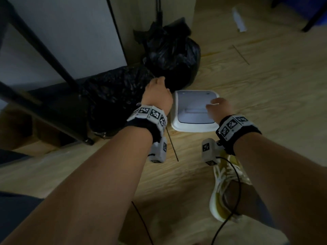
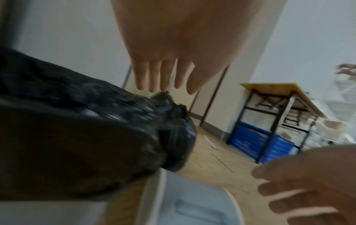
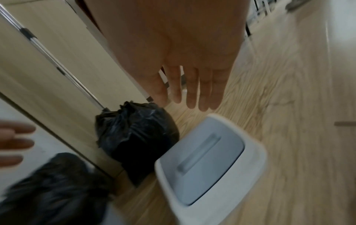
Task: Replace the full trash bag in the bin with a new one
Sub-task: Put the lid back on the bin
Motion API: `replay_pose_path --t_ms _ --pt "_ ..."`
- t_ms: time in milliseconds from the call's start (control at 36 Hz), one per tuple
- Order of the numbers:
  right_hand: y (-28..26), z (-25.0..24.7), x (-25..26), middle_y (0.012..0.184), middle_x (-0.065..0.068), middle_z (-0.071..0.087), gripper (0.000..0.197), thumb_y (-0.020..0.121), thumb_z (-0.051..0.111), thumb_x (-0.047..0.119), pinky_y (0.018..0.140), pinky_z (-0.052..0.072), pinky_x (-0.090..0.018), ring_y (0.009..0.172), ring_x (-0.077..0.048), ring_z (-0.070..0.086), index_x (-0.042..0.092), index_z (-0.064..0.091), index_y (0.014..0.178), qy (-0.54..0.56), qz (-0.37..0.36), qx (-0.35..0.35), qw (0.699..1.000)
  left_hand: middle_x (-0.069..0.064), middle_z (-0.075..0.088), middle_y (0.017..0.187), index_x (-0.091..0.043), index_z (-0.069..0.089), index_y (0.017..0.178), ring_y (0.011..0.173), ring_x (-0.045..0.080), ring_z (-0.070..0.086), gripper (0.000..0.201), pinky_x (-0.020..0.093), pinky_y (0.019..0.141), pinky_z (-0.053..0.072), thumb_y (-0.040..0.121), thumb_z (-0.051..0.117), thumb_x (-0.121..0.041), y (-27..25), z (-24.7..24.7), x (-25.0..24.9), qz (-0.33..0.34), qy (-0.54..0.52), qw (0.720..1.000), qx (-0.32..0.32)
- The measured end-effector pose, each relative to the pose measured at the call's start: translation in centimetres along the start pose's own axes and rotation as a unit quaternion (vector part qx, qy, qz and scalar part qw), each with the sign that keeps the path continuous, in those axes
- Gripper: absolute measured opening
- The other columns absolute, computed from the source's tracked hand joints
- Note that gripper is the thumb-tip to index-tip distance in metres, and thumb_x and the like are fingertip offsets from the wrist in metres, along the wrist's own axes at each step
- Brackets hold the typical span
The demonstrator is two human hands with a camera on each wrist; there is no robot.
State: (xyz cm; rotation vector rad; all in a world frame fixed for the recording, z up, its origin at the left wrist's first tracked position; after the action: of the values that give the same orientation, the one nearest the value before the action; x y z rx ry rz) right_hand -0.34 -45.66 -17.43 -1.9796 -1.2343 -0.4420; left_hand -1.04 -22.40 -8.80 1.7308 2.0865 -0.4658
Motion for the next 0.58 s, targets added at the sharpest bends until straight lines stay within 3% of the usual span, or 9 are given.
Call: replay_pose_path --t_ms 139,250,361,417,528,583 --pt "2.9 -2.0 -2.2 0.140 -0.014 0.051 0.052 0.094 0.051 0.020 0.091 0.046 -0.036 0.120 -0.033 0.055 0.012 0.039 0.144 -0.047 0.014 0.006 0.999 0.011 0.032 0.152 -0.012 0.031 0.148 0.138 0.029 0.034 0.053 0.034 0.113 0.029 0.096 0.040 -0.011 0.9 4.7 -4.3 0.051 0.008 0.997 0.063" --pt "5.2 -2.2 -3.6 0.142 -0.014 0.049 0.056 0.093 0.052 0.019 0.084 0.047 -0.036 0.119 -0.033 0.055 0.013 0.036 0.146 -0.071 0.022 0.008 0.997 0.010 0.027 0.154 -0.010 0.026 0.149 0.139 0.028 0.032 0.056 0.034 0.114 0.028 0.095 0.041 -0.011 1.7 8.9 -5.5 0.042 0.021 0.992 0.114" --pt "7.5 -1.3 -5.3 0.139 -0.014 0.052 0.060 0.091 0.054 0.020 0.076 0.045 -0.033 0.116 -0.033 0.058 0.015 0.033 0.147 -0.086 0.042 0.018 0.995 0.014 0.024 0.155 -0.006 0.020 0.151 0.141 0.029 0.030 0.060 0.034 0.117 0.025 0.095 0.041 -0.010 2.6 12.9 -4.4 -0.016 0.034 0.988 0.152" --pt "8.7 -0.8 -6.3 0.139 -0.014 0.052 0.061 0.091 0.055 0.020 0.077 0.045 -0.034 0.117 -0.033 0.057 0.017 0.032 0.148 -0.094 0.060 0.018 0.994 0.016 0.024 0.155 -0.006 0.016 0.151 0.139 0.031 0.032 0.064 0.036 0.114 0.030 0.094 0.044 -0.010 2.9 14.8 -3.3 -0.057 0.020 0.983 0.174" --pt "10.2 1.0 -7.8 0.135 -0.014 0.054 0.054 0.095 0.052 0.025 0.082 0.044 -0.038 0.119 -0.034 0.055 0.014 0.035 0.145 -0.090 0.082 0.028 0.992 0.020 0.040 0.144 -0.004 0.025 0.146 0.129 0.035 0.045 0.060 0.039 0.104 0.038 0.092 0.048 -0.009 3.2 17.6 -0.5 -0.122 0.001 0.977 0.178" --pt "10.7 2.1 -8.4 0.130 -0.014 0.057 0.051 0.095 0.051 0.029 0.083 0.045 -0.039 0.115 -0.035 0.057 0.014 0.037 0.142 -0.081 0.088 0.034 0.992 0.021 0.041 0.144 -0.005 0.019 0.149 0.128 0.036 0.046 0.063 0.040 0.103 0.039 0.093 0.047 -0.010 3.4 18.9 0.8 -0.150 -0.002 0.971 0.187"
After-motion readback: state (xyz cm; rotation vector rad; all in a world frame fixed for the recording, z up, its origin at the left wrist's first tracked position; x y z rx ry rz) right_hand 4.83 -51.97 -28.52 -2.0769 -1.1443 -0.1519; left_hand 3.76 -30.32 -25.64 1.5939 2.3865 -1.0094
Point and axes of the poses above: each hand's wrist, its own y-axis towards the middle knuckle, its own z-axis out of the palm, x = y × z, the point moved 9 cm from there along y, towards the middle knuckle
